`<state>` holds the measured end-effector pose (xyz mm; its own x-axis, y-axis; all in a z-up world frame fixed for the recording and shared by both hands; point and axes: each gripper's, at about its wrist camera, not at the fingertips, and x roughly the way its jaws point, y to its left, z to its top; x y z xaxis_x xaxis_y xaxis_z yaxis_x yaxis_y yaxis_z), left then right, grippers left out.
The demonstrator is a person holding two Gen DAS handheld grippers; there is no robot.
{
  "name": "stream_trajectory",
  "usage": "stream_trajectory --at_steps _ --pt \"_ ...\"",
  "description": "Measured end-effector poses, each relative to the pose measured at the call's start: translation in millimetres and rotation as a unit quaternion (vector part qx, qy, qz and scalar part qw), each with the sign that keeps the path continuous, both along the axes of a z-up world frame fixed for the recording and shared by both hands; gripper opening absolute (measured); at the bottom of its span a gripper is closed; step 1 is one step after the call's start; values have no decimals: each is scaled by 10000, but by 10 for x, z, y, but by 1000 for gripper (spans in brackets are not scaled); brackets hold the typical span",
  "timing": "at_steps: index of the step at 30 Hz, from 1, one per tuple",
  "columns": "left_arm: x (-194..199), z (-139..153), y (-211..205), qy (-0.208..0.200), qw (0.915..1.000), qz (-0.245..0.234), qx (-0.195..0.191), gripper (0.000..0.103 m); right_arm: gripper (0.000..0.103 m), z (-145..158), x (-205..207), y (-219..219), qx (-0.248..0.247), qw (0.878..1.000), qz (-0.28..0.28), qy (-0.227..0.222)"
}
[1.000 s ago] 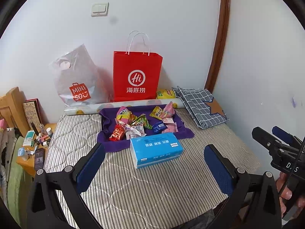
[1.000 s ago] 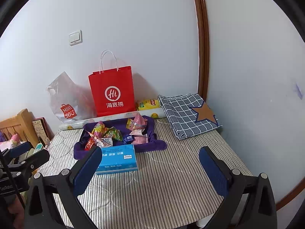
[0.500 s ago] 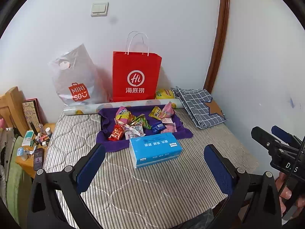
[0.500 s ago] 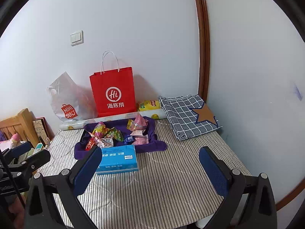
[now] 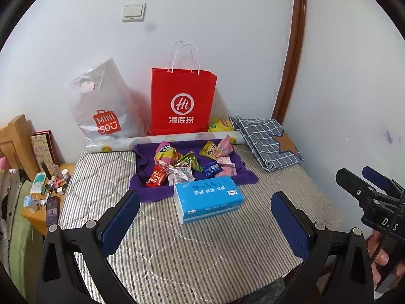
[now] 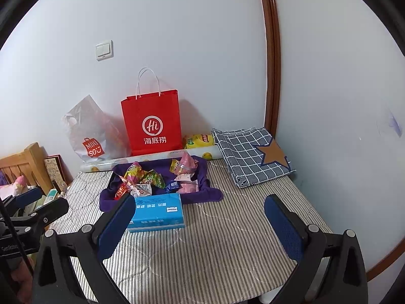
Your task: Organize snacks
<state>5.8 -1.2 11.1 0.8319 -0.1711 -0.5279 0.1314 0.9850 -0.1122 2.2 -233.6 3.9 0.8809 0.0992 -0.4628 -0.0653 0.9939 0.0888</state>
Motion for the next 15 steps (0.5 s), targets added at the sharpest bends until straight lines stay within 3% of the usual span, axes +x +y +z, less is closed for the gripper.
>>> stream_trajectory --at_steps 15 --pt "199 -116 90 92 9998 145 -57 102 103 -125 225 84 -62 9995 322 13"
